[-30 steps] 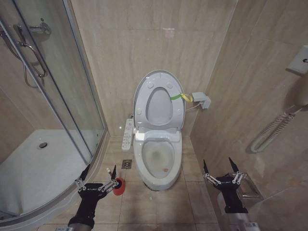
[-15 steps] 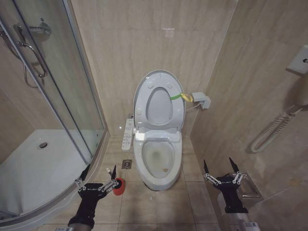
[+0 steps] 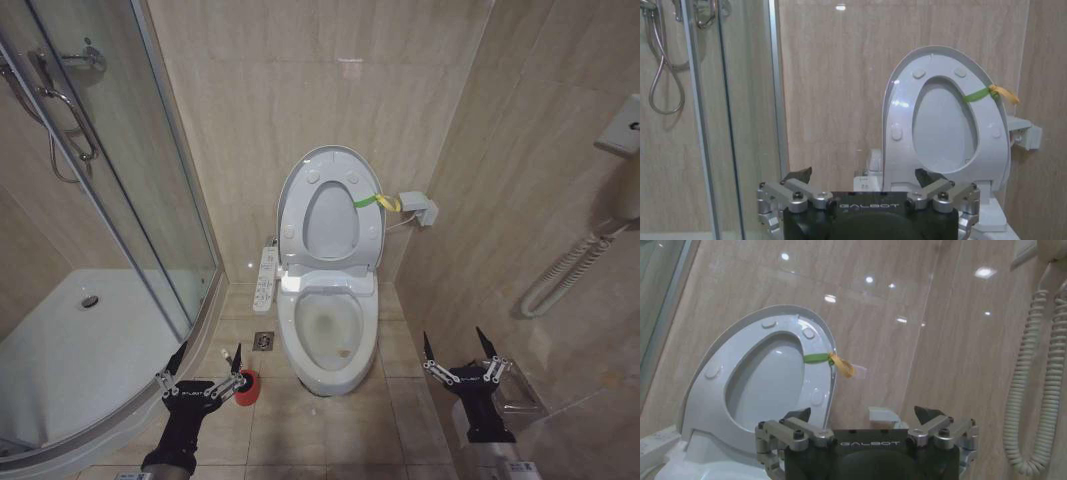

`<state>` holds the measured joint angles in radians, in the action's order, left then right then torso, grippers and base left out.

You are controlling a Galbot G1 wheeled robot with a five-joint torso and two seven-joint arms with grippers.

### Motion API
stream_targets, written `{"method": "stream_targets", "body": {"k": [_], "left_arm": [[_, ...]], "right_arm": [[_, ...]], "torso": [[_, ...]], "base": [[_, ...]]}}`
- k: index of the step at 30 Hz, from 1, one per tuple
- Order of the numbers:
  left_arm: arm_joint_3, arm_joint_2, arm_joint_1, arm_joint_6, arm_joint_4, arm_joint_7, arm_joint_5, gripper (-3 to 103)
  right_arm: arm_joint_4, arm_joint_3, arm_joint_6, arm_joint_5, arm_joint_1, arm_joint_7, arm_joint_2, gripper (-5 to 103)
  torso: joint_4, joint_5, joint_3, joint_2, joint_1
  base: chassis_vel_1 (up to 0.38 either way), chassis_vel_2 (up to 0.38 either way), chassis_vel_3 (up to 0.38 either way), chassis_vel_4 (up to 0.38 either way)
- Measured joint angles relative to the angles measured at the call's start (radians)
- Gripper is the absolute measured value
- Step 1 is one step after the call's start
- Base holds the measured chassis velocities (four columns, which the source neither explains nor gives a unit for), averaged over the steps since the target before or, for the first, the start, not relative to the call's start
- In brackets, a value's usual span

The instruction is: Open the toilet lid, clean the toilet bowl with a toilet brush, close the toilet lid, and flush.

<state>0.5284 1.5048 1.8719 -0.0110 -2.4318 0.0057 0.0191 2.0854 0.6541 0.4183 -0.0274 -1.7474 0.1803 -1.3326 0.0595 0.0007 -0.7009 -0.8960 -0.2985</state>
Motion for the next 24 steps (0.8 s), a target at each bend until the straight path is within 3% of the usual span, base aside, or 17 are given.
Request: {"method": "stream_targets", "body": {"k": [24], "left_arm": [[0.000,0.000,0.000,0.000,0.000,0.000,0.000,100]], "right_arm": [[-0.001,0.000,0.000,0.000,0.000,0.000,0.000,100]], "torso": [[0.0000,0.0000,0.000,0.000,0.000]], "base": [[0.000,0.000,0.000,0.000]]}}
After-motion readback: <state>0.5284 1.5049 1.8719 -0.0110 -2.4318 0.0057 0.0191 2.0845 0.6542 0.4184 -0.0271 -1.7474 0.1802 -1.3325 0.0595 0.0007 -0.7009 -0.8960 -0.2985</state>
